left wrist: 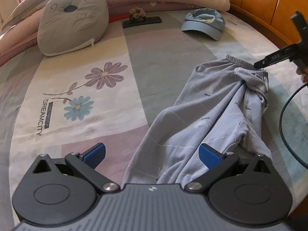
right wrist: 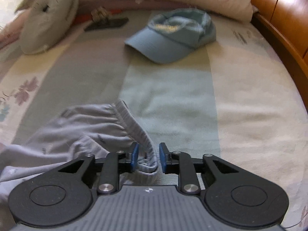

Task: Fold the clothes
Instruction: 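Grasp the elastic waistband with the right gripper and lift it, then pull the waistband away with the right gripper to spread the garment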

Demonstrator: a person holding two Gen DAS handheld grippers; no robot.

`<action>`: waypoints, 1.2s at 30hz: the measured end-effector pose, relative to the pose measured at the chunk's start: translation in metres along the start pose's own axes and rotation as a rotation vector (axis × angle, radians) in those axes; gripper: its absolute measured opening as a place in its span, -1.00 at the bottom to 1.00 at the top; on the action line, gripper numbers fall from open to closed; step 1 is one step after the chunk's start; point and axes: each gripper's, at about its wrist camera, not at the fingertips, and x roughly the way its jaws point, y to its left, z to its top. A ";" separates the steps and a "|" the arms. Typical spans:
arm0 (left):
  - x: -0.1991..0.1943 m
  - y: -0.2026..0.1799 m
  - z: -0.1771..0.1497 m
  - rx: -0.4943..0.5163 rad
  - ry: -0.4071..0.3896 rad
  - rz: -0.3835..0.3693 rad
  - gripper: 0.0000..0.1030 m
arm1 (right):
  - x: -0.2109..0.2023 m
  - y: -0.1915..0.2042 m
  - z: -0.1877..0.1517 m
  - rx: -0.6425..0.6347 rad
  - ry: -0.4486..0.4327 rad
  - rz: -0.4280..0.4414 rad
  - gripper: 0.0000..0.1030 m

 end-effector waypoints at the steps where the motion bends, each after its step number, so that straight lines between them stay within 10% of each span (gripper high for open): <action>1: -0.002 0.004 -0.003 -0.001 -0.001 0.006 0.99 | -0.007 0.002 0.000 -0.007 -0.019 0.009 -0.40; 16: 0.035 0.036 -0.034 0.026 0.112 -0.058 0.98 | -0.058 0.079 -0.035 -0.110 -0.116 0.182 -0.35; 22: 0.041 0.033 -0.031 0.038 0.102 -0.098 0.98 | -0.062 0.069 -0.060 0.002 -0.093 0.059 0.09; 28: 0.043 0.034 -0.030 0.035 0.111 -0.121 0.98 | -0.040 0.077 -0.080 0.038 -0.130 -0.051 0.08; 32: 0.036 0.037 -0.030 0.030 0.101 -0.119 0.98 | -0.019 0.081 -0.085 0.022 -0.118 -0.110 -0.69; 36: 0.029 0.039 -0.029 0.035 0.085 -0.119 0.98 | -0.042 0.071 -0.100 0.071 -0.120 -0.084 -0.74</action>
